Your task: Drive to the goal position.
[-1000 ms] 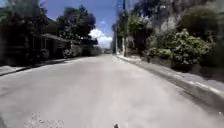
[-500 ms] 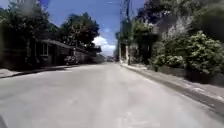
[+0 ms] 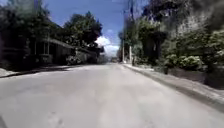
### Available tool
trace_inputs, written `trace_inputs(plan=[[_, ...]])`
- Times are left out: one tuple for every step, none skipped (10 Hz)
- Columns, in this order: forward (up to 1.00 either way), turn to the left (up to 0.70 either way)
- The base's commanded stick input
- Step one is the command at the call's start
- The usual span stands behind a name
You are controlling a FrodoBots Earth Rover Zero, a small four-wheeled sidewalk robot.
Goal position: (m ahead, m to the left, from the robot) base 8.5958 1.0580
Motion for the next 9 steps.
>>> trace_inputs(plan=[[1.00,0.03],[1.00,0.03],[1.00,0.03],[1.00,0.03],[1.00,0.03],[1.00,0.02],[1.00,0.02],[1.00,0.02],[1.00,0.01]])
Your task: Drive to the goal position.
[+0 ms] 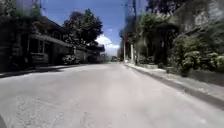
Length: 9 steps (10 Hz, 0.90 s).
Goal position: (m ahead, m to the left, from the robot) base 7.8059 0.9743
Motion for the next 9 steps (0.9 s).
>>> trace_inputs(plan=[[1.00,0.00],[1.00,0.00],[1.00,0.00],[1.00,0.00],[1.00,0.00],[1.00,0.00],[1.00,0.00],[1.00,0.00],[1.00,0.00]])
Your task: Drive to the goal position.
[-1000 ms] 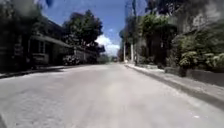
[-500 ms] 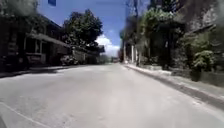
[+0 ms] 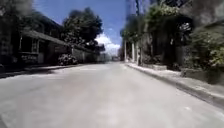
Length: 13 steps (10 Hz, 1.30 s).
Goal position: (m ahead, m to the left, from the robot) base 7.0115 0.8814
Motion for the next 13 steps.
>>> trace_inputs(plan=[[1.00,-0.01],[1.00,-0.07],[1.00,-0.24],[1.00,-0.26],[1.00,-0.03],[1.00,0.00],[1.00,0.00],[1.00,0.00],[1.00,0.00],[1.00,0.00],[1.00,0.00],[1.00,0.00],[1.00,-0.03]])
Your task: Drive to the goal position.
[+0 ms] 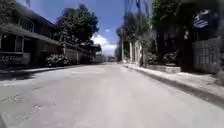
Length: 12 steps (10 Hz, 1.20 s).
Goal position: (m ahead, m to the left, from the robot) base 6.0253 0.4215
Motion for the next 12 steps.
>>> trace_inputs(plan=[[1.00,-0.04],[1.00,-0.03],[1.00,-0.10],[1.00,-0.11],[1.00,-0.09],[1.00,-0.04],[1.00,0.00],[1.00,-0.01],[1.00,-0.14],[1.00,-0.11],[1.00,-0.02],[1.00,0.00]])
